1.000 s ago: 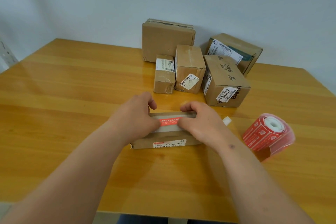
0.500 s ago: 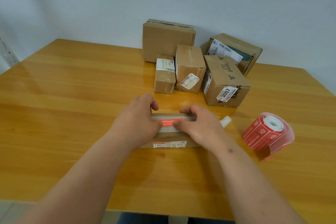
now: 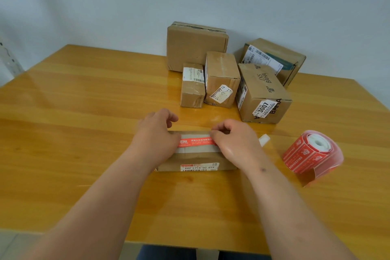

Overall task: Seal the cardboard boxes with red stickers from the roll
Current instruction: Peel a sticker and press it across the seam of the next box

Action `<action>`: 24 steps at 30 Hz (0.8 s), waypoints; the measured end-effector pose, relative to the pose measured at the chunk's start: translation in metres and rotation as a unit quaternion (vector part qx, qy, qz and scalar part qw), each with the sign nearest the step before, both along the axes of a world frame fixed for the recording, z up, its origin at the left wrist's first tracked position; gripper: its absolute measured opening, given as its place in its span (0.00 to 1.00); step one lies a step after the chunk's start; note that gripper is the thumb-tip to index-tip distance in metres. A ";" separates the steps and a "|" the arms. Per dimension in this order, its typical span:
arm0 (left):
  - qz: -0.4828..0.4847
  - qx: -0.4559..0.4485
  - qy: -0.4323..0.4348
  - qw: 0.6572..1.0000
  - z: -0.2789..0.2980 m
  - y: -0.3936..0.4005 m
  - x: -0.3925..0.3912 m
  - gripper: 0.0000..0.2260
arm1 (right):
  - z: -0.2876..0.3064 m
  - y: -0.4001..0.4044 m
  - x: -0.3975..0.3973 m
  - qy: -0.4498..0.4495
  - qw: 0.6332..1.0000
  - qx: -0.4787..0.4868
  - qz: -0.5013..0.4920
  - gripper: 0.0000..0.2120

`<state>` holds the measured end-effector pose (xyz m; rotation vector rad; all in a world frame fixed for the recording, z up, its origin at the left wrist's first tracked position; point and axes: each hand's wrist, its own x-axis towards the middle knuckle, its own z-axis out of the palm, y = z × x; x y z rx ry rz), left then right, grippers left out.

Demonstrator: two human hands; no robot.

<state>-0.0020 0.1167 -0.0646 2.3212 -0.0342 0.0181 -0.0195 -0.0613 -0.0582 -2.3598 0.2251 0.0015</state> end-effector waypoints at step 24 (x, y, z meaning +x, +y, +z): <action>0.016 0.013 0.007 1.000 0.002 -0.009 -0.019 0.28 | 0.001 0.004 -0.010 0.028 0.999 -0.020 0.038 0.21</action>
